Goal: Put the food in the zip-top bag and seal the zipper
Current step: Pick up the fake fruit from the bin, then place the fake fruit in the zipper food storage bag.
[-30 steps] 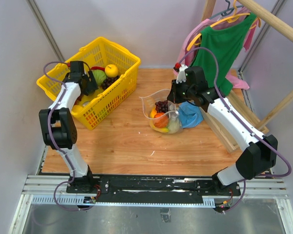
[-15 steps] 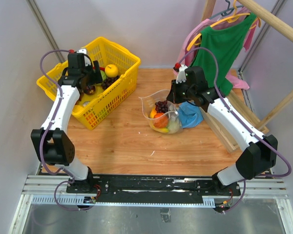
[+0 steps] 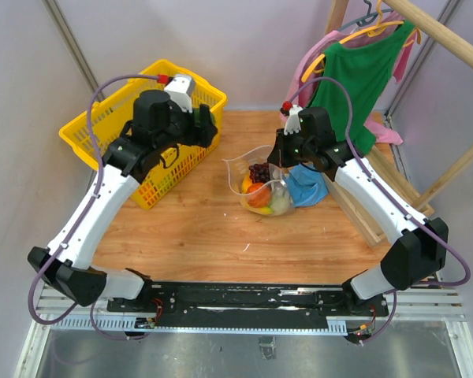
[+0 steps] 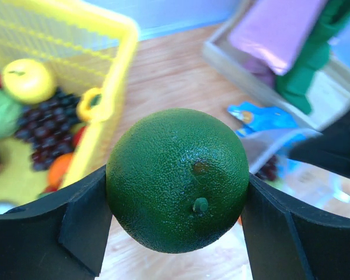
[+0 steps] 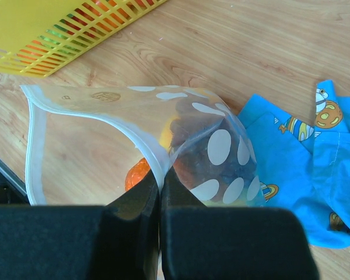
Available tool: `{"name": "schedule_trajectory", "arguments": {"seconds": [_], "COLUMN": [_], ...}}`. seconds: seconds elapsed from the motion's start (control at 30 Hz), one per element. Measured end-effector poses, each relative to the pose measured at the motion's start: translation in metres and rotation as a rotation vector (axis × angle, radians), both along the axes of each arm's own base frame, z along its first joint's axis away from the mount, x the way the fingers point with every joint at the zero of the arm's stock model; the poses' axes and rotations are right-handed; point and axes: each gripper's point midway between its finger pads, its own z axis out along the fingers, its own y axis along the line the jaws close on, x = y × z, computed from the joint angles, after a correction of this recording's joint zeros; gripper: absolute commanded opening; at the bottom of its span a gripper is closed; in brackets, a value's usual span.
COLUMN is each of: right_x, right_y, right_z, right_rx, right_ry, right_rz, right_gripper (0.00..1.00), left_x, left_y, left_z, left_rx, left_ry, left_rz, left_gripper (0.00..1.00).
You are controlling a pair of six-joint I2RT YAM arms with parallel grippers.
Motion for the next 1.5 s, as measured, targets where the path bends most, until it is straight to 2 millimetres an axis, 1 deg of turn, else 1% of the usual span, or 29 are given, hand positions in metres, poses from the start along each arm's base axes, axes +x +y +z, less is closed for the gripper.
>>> {"name": "schedule_trajectory", "arguments": {"seconds": [0.1, 0.17, 0.23, 0.4, 0.5, 0.57, 0.6, 0.73, 0.87, 0.9, 1.0, 1.03, 1.17, 1.27, 1.5], "right_x": [-0.001, -0.002, -0.002, -0.003, -0.003, -0.003, -0.003, -0.003, -0.004, -0.004, -0.004, -0.004, -0.004, -0.004, -0.004], "right_y": [0.001, 0.002, 0.003, 0.004, 0.005, 0.005, 0.005, 0.005, 0.005, 0.005, 0.005, 0.005, 0.005, 0.005, 0.005], "right_z": [0.000, 0.001, 0.001, 0.001, 0.001, 0.001, 0.001, 0.001, 0.001, 0.001, 0.001, 0.001, 0.001, 0.001, 0.001], "right_rx": [0.007, 0.014, 0.021, 0.027, 0.028, 0.028, 0.028, 0.028, 0.029, 0.029, 0.029, 0.029, 0.030, 0.030, 0.030], "right_ry": [0.005, 0.011, 0.017, 0.022, 0.023, 0.023, 0.023, 0.023, 0.024, 0.024, 0.024, 0.024, 0.024, 0.024, 0.024], "right_rz": [0.003, 0.003, 0.005, 0.007, 0.008, 0.008, 0.008, 0.008, 0.009, 0.009, 0.009, 0.009, 0.010, 0.010, 0.010], "right_gripper": [0.01, 0.01, 0.01, 0.01, 0.01, 0.01, 0.01, 0.01, 0.01, 0.01, 0.01, 0.01, 0.01, 0.01, 0.01], "left_x": [-0.023, -0.038, -0.049, -0.066, -0.072, -0.075, -0.077, -0.073, -0.068, -0.067, -0.063, -0.061, -0.056, -0.054, -0.047], "left_y": [-0.041, -0.066, -0.085, -0.119, -0.134, -0.142, -0.146, -0.153, -0.152, -0.151, -0.148, -0.147, -0.141, -0.136, -0.125], "left_z": [0.005, 0.002, -0.003, -0.018, -0.030, -0.042, -0.051, -0.085, -0.112, -0.119, -0.134, -0.139, -0.156, -0.160, -0.156], "left_rx": [-0.018, -0.021, -0.019, -0.005, 0.006, 0.018, 0.028, 0.075, 0.113, 0.122, 0.145, 0.150, 0.179, 0.187, 0.194], "left_ry": [-0.023, -0.024, -0.020, -0.010, 0.006, 0.022, 0.038, 0.109, 0.168, 0.184, 0.222, 0.235, 0.277, 0.292, 0.284], "left_rz": [-0.124, -0.201, -0.261, -0.367, -0.409, -0.430, -0.438, -0.431, -0.400, -0.391, -0.350, -0.329, -0.270, -0.231, -0.142], "left_gripper": [0.20, 0.20, 0.20, 0.21, 0.21, 0.22, 0.22, 0.26, 0.30, 0.33, 0.51, 0.55, 0.66, 0.72, 0.88]}}
